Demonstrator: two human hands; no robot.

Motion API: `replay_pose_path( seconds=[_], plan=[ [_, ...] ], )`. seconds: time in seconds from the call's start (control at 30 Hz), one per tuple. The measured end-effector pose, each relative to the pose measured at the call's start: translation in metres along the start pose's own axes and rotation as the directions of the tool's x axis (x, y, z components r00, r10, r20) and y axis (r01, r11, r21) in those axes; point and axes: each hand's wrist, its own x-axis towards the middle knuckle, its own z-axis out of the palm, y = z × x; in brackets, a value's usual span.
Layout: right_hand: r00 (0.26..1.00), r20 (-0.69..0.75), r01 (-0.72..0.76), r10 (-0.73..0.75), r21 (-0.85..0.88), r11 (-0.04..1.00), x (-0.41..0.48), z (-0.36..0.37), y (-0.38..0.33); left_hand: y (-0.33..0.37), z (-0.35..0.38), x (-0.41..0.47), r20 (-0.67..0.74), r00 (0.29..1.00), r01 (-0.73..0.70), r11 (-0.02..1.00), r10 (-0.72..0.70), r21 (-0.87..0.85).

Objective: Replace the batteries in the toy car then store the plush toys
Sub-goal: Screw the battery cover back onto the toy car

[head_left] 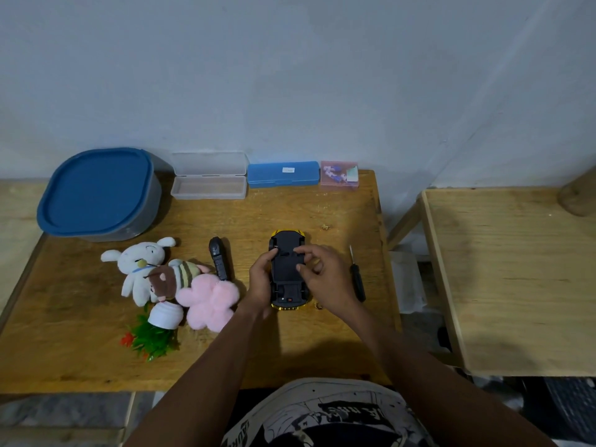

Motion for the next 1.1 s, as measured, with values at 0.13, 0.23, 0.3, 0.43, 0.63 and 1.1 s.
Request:
replay_pose_path(
  seconds=[0.13,0.23,0.3,0.43,0.63,1.1],
  plan=[
    [1.000,-0.022,0.004,-0.005,-0.041,0.999,0.003,0.000,0.005,0.000,0.002,0.001,0.012,1.000,-0.001,1.000,0.001,0.023],
    [0.999,-0.034,0.009,-0.011,-0.077,0.997,0.004,0.001,0.008,-0.001,0.002,0.002,0.007,1.000,-0.009,0.998,0.008,0.057],
    [0.999,-0.041,0.020,-0.025,-0.111,0.994,0.005,0.001,0.011,-0.001,0.003,0.002,0.009,1.000,-0.011,0.997,0.011,0.071],
    [0.999,-0.048,0.019,-0.025,-0.123,0.992,0.006,0.003,0.015,-0.002,0.004,0.003,0.028,0.999,0.021,0.997,-0.023,0.080],
    [0.995,-0.097,-0.022,0.016,-0.058,0.998,0.005,0.005,0.013,-0.004,0.006,0.005,0.022,0.999,0.042,0.997,-0.044,0.069],
    [0.975,-0.174,-0.167,0.142,-0.144,0.975,0.012,-0.021,0.030,-0.011,0.017,0.018,-0.043,0.997,0.058,0.997,-0.056,0.042]
  ],
)
